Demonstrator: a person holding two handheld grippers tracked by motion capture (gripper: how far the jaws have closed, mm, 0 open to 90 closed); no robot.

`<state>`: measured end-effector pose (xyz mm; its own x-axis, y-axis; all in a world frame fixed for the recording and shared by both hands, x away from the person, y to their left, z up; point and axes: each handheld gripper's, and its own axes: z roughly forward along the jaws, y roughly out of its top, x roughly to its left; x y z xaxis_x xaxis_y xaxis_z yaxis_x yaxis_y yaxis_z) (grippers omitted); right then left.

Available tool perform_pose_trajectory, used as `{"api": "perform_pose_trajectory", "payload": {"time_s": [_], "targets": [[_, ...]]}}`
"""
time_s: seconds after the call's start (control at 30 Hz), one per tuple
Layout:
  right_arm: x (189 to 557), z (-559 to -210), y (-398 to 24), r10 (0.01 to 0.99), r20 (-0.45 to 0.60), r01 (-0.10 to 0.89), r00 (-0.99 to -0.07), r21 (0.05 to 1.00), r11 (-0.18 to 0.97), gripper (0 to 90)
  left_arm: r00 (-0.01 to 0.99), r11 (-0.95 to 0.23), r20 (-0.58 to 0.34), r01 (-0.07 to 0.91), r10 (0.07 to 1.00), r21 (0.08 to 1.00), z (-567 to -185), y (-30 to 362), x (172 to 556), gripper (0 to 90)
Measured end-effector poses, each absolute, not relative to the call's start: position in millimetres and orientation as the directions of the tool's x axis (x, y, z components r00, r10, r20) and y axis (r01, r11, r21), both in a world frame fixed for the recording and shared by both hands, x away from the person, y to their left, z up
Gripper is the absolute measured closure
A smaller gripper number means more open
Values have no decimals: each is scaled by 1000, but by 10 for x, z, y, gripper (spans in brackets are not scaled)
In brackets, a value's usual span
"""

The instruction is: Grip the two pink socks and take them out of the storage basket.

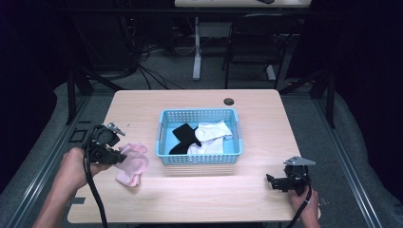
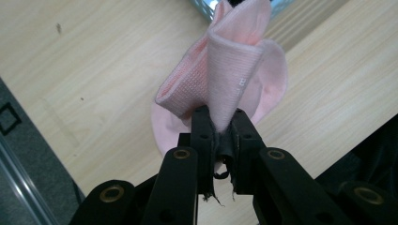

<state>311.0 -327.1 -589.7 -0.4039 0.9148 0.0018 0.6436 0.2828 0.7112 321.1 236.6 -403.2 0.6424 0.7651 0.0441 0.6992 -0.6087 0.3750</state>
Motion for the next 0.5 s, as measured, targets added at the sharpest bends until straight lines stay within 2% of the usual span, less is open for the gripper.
{"api": "perform_pose_trajectory", "payload": {"time_s": [0.2,0.3,0.47,0.5], "targets": [[3110,-5898,-3271,915,2,643,-404,712,283,0,635,-598,4,725,772,340,-4351,2386,3168,828],[3110,-5897,-3271,915,2,643,-404,711,283,0,630,-589,-37,744,776,315,-4636,2380,3155,826],[3110,-5897,-3271,915,2,643,-404,712,283,0,625,-588,-42,754,780,293,-4885,2343,3157,810],[3110,-5898,-3271,915,2,643,-404,712,283,0,616,-581,-33,759,787,293,-4929,2340,3159,781]]}}
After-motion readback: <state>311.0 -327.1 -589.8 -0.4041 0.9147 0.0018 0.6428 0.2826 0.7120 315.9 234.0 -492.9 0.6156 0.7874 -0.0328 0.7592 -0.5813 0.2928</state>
